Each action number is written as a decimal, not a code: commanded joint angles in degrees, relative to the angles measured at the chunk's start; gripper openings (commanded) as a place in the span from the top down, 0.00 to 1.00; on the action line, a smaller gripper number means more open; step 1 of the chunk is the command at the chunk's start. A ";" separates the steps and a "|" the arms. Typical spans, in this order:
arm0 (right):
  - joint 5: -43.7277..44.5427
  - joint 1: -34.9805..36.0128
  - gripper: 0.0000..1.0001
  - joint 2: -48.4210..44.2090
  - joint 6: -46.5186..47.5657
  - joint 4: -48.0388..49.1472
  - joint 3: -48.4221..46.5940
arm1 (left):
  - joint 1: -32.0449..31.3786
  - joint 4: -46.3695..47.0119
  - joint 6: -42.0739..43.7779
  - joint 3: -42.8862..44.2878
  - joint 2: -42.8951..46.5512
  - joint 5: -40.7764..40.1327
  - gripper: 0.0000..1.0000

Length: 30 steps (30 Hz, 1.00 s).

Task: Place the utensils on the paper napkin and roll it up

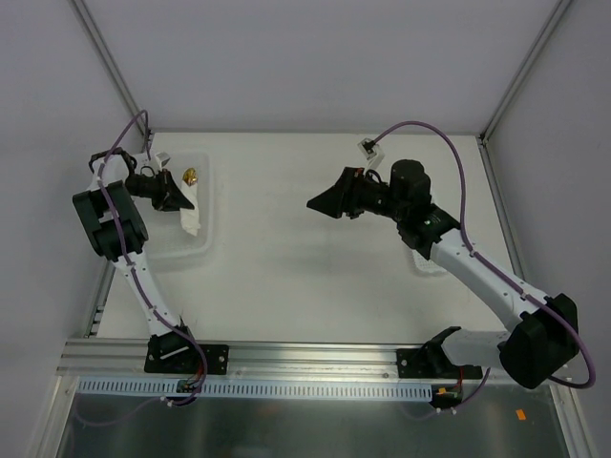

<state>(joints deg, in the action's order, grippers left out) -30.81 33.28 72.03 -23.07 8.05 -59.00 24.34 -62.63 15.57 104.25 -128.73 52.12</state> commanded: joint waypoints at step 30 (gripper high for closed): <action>-3.21 -1.02 0.34 2.50 -0.05 1.53 -0.41 | -2.63 2.87 -0.46 6.50 -11.37 8.27 1.00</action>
<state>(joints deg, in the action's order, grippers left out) -32.49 32.51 74.46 -23.27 8.05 -58.81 22.09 -58.54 14.48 109.51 -139.55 58.46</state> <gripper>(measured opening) 0.662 0.056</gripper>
